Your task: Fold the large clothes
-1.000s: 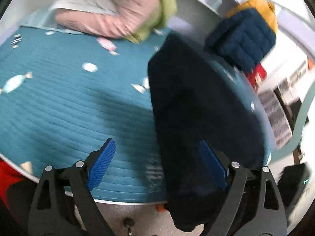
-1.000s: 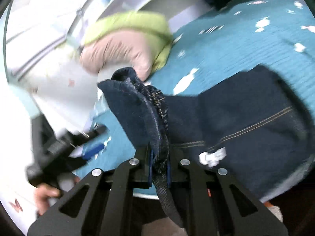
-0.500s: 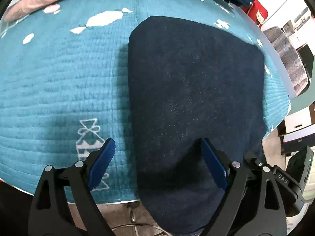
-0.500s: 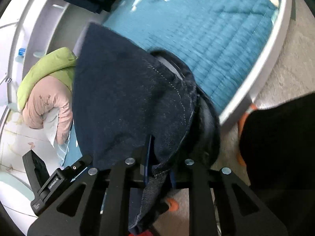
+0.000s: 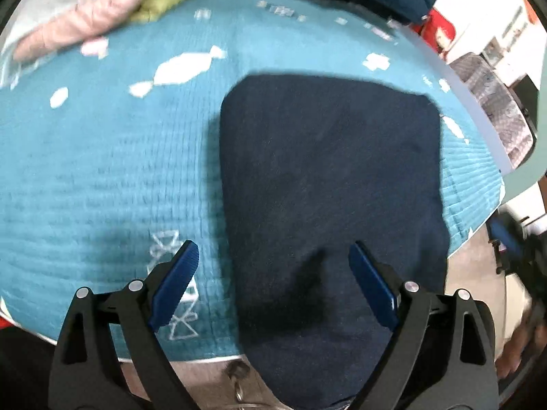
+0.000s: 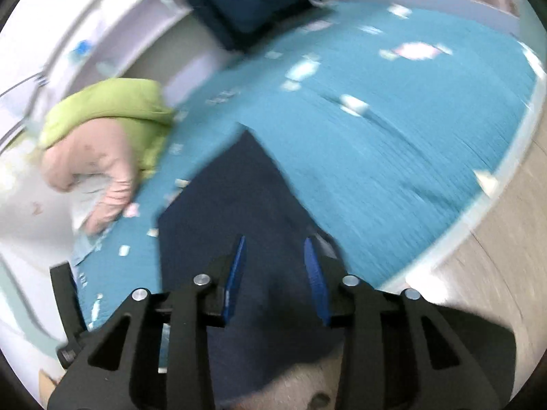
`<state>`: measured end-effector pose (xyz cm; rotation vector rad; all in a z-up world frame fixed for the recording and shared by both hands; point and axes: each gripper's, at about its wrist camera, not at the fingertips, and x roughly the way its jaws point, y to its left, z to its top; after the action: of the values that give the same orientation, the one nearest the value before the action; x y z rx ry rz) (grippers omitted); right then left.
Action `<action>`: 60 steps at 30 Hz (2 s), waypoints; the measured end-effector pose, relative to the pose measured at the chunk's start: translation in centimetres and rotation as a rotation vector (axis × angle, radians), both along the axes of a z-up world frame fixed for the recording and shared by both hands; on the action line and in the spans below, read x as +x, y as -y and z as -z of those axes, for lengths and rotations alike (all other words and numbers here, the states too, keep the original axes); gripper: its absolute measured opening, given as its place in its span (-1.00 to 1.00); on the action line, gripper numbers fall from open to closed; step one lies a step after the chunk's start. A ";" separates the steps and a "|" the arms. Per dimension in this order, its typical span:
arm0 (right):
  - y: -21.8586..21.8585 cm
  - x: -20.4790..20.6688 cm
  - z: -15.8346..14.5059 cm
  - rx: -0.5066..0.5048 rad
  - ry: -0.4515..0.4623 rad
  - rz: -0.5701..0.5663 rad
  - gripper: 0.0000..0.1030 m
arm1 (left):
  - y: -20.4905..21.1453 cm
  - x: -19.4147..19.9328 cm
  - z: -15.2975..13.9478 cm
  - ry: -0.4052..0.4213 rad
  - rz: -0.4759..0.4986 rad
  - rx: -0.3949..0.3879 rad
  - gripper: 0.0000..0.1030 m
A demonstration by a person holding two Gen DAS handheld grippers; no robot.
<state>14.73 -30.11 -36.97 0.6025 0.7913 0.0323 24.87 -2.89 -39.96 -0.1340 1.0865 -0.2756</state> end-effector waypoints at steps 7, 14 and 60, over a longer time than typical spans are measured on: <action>-2.1 12.4 4.8 0.048 -0.164 -0.141 -0.76 | 2.8 1.2 -2.3 0.133 0.088 0.064 0.74; -2.3 17.8 11.2 0.067 -0.370 -0.195 -0.94 | 5.0 8.7 -1.5 0.080 0.119 -0.024 0.74; 3.6 3.6 13.8 0.422 -0.444 -0.175 0.09 | 0.9 2.2 6.8 -0.285 0.018 -0.207 0.87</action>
<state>18.30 -33.75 -50.79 0.9552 1.2837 0.2371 27.05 -3.81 -46.75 -0.3576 1.3406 -0.3934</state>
